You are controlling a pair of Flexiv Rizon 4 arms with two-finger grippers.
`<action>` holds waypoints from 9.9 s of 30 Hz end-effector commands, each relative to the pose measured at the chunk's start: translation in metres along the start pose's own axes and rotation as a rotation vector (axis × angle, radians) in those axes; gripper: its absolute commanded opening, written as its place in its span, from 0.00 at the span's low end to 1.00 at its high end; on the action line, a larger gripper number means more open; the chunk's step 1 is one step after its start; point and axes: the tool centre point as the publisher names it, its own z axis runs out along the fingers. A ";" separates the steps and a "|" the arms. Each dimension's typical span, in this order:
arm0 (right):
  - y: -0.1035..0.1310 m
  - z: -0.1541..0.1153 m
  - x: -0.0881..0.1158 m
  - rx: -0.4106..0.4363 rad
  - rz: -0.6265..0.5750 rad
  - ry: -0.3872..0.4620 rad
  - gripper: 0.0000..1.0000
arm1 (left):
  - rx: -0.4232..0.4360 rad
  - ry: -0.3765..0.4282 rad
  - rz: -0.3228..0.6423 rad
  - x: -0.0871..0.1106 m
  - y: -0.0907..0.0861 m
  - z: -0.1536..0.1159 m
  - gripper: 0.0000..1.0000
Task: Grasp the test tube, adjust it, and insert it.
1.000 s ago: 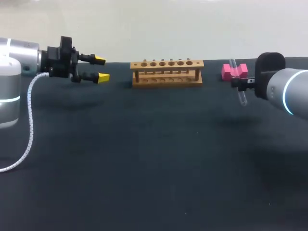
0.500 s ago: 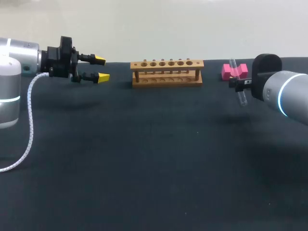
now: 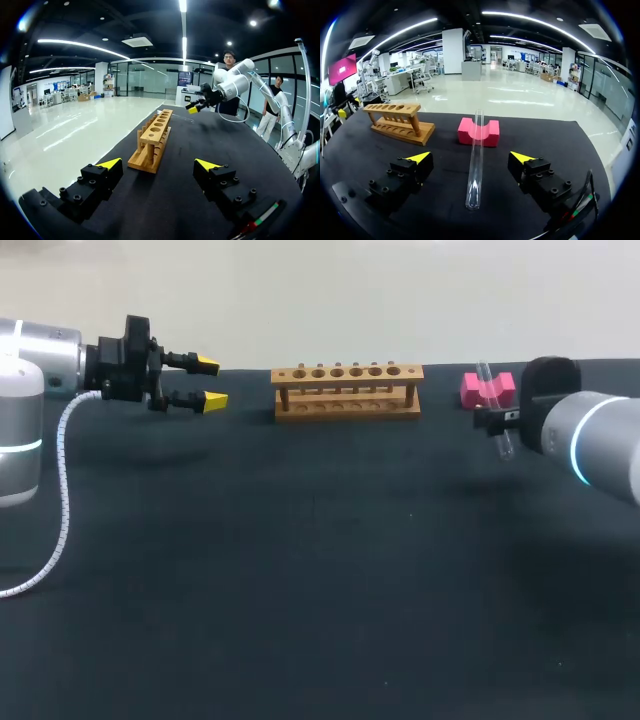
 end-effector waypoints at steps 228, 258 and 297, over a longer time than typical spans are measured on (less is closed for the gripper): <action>0.181 0.053 -0.024 -0.193 0.159 0.289 0.00 | -0.004 -0.003 0.003 0.001 -0.001 0.000 1.00; 0.181 0.052 -0.018 -0.235 0.142 0.390 0.00 | -0.004 -0.003 0.003 0.001 -0.001 0.000 1.00; 0.161 -0.010 -0.041 -0.012 0.190 0.009 0.00 | -0.004 -0.003 0.003 0.001 -0.001 0.000 1.00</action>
